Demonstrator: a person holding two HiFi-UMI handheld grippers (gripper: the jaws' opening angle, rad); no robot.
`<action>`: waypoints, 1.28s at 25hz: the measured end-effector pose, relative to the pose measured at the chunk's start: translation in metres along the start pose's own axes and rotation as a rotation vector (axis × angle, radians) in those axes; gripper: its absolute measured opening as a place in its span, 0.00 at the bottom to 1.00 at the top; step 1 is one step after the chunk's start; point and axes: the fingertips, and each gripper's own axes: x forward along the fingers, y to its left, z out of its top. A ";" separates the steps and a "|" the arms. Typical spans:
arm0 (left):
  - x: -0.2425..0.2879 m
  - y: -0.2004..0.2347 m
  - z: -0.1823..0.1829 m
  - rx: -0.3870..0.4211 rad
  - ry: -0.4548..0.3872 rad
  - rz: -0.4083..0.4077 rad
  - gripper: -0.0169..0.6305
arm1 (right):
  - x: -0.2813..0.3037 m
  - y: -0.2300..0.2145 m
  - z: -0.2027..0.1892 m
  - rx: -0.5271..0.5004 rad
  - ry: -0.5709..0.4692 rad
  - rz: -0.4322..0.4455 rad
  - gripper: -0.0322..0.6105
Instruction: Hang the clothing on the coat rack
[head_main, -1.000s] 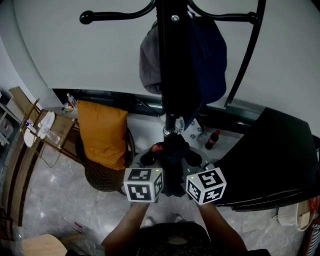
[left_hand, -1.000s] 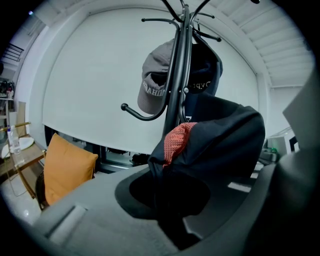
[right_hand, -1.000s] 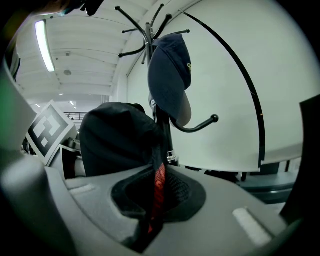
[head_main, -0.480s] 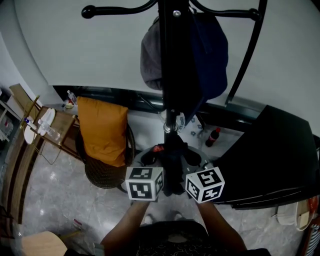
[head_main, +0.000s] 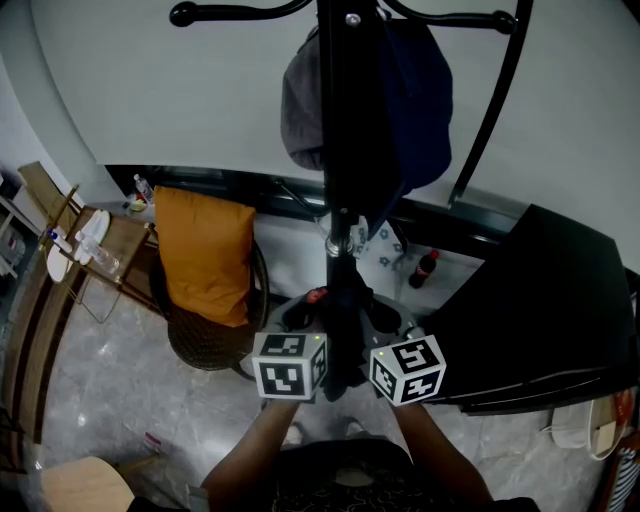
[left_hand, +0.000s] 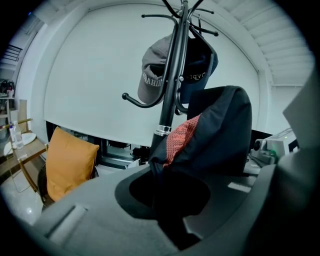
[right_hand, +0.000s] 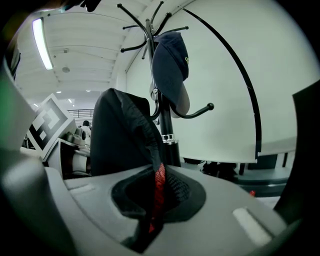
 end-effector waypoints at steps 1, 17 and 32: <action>-0.001 -0.001 -0.001 -0.001 0.001 0.000 0.07 | -0.001 0.001 -0.002 -0.001 0.003 0.000 0.09; -0.015 -0.013 -0.021 -0.014 0.006 0.018 0.07 | -0.018 0.012 -0.018 -0.008 0.030 0.038 0.09; -0.024 -0.014 -0.028 0.000 -0.015 0.126 0.07 | -0.021 0.025 -0.024 -0.042 0.024 0.155 0.09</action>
